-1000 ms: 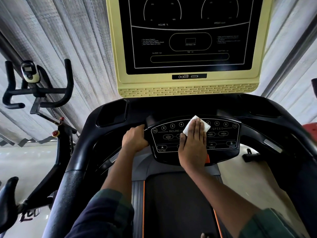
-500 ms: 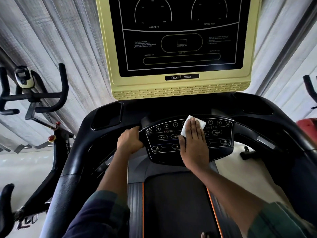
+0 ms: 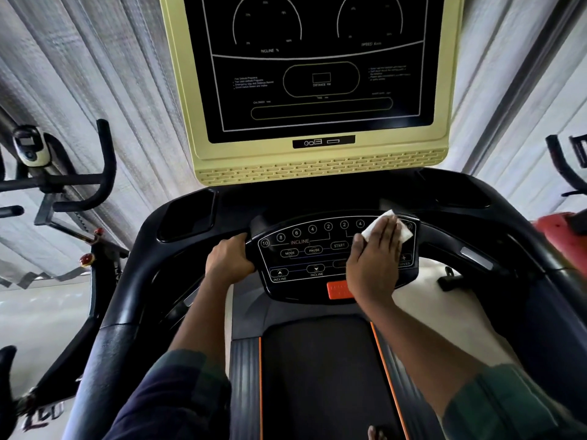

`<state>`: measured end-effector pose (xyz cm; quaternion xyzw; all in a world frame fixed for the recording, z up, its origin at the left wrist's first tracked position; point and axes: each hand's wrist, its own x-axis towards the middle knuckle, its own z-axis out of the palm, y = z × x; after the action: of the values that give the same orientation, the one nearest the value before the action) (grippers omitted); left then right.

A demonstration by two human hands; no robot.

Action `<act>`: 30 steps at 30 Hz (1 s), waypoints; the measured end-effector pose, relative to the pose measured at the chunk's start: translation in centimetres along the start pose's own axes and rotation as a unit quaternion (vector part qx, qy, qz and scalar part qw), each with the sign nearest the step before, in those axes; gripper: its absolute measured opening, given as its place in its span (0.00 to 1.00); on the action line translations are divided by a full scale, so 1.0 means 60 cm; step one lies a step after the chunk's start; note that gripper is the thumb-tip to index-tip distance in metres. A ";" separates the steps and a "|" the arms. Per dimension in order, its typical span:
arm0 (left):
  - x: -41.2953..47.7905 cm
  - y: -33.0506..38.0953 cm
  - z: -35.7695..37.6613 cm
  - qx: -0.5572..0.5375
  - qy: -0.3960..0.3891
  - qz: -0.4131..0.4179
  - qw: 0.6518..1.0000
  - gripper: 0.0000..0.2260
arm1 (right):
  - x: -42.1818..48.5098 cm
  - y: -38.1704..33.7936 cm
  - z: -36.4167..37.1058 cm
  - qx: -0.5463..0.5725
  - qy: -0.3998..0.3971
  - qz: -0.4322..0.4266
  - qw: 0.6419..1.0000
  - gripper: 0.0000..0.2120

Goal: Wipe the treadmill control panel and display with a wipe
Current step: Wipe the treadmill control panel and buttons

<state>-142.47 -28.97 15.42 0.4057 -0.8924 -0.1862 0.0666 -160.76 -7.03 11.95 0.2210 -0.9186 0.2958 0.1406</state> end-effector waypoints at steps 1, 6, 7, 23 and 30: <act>0.000 0.000 0.000 0.000 0.000 0.000 1.000 0.15 | -0.009 0.004 0.002 -0.006 -0.010 -0.030 0.999 0.32; -0.001 0.001 -0.002 0.003 -0.003 -0.004 1.000 0.15 | 0.027 0.045 -0.014 -0.013 -0.012 -0.052 0.999 0.30; -0.002 0.002 -0.002 0.003 -0.005 -0.005 1.000 0.15 | 0.028 0.046 -0.015 -0.007 -0.002 -0.021 1.000 0.30; -0.003 0.005 -0.004 0.005 -0.004 -0.005 1.000 0.14 | -0.021 0.055 -0.017 -0.015 0.005 0.014 1.000 0.32; -0.004 0.002 -0.003 0.001 0.000 -0.002 1.000 0.13 | 0.037 0.057 -0.026 0.002 -0.013 0.008 1.000 0.31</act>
<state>-142.36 -28.74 15.63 0.4076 -0.8917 -0.1856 0.0662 -164.14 -4.35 12.38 0.2180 -0.9214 0.2959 0.1261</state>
